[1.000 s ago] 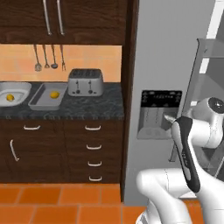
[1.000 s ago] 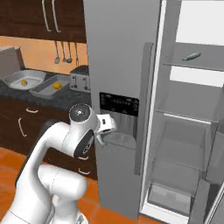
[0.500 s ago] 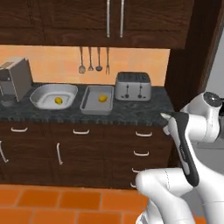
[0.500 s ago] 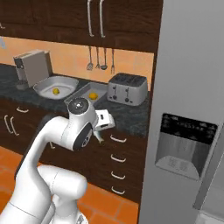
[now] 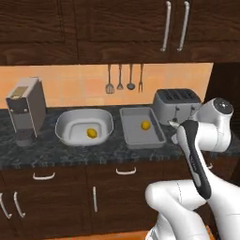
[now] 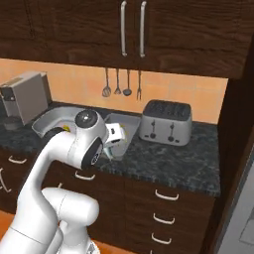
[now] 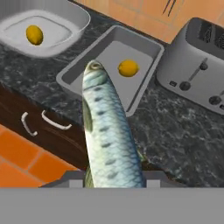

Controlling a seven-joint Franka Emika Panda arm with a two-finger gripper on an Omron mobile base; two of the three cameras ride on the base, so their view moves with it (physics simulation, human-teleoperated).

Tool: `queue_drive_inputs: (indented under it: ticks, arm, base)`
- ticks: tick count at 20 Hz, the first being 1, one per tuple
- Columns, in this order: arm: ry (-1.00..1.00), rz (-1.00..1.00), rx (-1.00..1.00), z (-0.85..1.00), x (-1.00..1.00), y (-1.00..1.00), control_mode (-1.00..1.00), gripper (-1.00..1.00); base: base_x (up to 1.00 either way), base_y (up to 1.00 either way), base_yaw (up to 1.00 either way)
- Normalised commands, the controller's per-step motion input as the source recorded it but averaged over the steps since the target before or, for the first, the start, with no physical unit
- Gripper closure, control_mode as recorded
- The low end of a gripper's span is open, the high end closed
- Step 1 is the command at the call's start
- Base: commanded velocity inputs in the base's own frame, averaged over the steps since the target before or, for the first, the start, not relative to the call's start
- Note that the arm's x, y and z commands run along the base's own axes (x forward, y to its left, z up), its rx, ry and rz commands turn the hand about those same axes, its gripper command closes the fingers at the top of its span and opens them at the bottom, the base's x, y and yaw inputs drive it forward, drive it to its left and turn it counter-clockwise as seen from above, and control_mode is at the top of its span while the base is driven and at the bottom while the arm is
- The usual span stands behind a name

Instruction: Place one lemon and one fish in each tupperware on the nearby counter, to pack two identical lunches.

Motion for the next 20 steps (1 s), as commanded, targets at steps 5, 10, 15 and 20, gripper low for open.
queue_drive_inputs:
  ticks: [5,10,15,20]
  arm:
    - [0.00,0.00,0.00,0.00,0.00,0.00,1.00,1.00]
    - [0.05,0.02,0.00,-0.19,0.60,0.00,-1.00,1.00]
    - [0.07,0.04,0.00,-0.86,0.59,-0.06,-1.00,1.00]
    - [0.21,0.00,0.00,-0.97,0.22,0.06,-1.00,1.00]
  base:
    - [1.00,0.75,-0.44]
    - [0.40,0.14,-0.11]
    - [0.00,0.00,0.00]
    - [0.00,0.00,0.00]
